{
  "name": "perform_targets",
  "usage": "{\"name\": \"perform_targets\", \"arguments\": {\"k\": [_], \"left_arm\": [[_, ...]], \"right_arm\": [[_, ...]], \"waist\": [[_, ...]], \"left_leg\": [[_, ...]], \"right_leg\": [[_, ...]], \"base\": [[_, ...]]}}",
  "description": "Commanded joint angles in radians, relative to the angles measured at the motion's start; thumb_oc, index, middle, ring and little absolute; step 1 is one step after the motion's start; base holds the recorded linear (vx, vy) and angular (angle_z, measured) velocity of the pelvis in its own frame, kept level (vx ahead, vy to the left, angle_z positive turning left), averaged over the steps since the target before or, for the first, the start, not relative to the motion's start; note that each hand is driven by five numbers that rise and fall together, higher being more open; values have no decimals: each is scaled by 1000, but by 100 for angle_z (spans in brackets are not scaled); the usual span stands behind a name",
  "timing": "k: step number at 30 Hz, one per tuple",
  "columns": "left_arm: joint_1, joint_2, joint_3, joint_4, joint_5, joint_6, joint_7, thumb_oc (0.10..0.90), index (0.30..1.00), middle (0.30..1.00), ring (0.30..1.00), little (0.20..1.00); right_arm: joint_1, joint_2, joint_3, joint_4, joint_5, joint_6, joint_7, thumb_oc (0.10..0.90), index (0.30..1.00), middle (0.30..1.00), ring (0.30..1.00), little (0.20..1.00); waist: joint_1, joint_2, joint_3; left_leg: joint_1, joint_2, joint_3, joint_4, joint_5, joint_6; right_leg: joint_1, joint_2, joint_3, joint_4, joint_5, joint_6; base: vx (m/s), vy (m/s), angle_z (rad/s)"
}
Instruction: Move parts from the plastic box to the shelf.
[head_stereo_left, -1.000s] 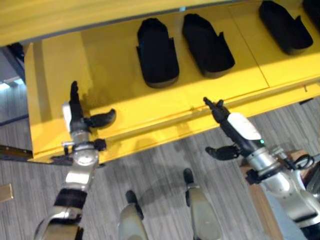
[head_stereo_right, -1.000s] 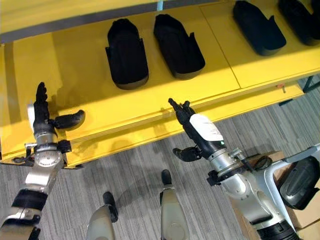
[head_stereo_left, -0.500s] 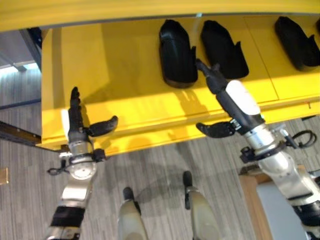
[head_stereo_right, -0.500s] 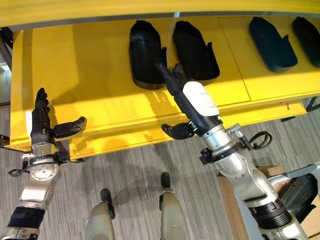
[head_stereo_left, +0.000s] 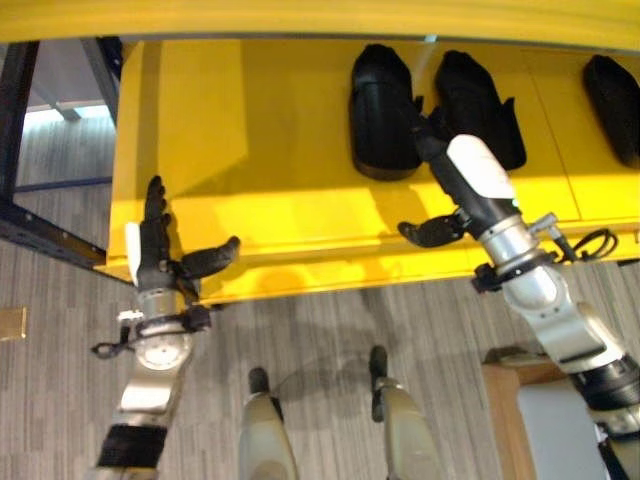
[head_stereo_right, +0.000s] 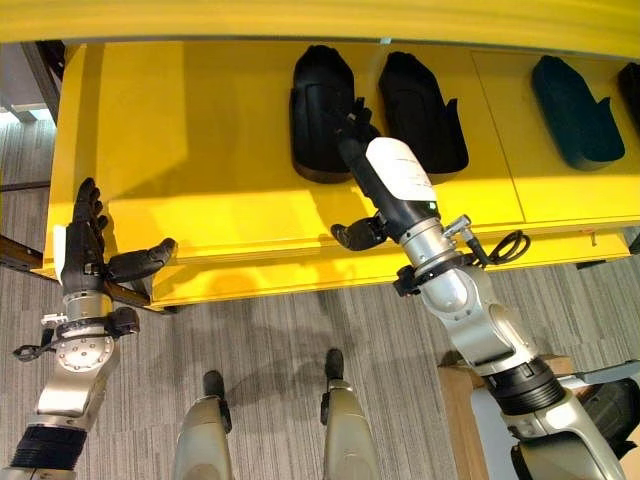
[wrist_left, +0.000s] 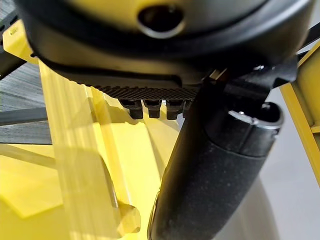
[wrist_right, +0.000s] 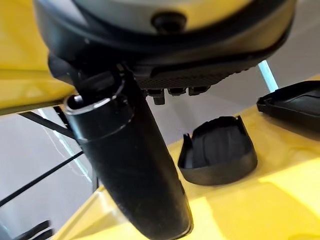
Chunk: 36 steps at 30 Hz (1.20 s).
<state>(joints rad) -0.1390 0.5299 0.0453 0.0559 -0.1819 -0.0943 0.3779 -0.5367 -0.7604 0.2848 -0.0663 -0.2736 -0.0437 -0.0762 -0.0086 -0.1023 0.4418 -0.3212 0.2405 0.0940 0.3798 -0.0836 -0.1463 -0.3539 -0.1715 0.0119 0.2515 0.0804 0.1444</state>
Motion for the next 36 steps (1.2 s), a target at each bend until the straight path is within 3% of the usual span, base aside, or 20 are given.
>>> {"name": "perform_targets", "arguments": {"k": [1,16,36], "left_arm": [[29,38,45,-111,10,-86,-3,900,1000,1000,1000,1000],[6,30,27,-128,-29,-99,-24,900,1000,1000,1000,1000],[19,33,44,-134,-48,-106,-22,900,1000,1000,1000,1000]], "right_arm": [[-108,-31,-25,-21,-24,-2,-74,900,1000,1000,1000,1000],[-227,-70,31,193,-30,49,-59,900,1000,1000,1000,1000],[-450,-50,159,294,-61,70,-30,900,1000,1000,1000,1000]], "waist": [[22,-16,-79],[43,6,-54],[79,8,-28]], "left_leg": [[-16,-10,-50,20,22,29],[-40,-26,-65,28,23,37],[-64,-32,-80,35,28,44]], "right_leg": [[-1,-44,16,4,44,31],[-28,-54,8,27,40,27],[-47,-59,-1,50,36,22]], "base": [[8,8,5],[7,4,5],[-2,4,4]]}}
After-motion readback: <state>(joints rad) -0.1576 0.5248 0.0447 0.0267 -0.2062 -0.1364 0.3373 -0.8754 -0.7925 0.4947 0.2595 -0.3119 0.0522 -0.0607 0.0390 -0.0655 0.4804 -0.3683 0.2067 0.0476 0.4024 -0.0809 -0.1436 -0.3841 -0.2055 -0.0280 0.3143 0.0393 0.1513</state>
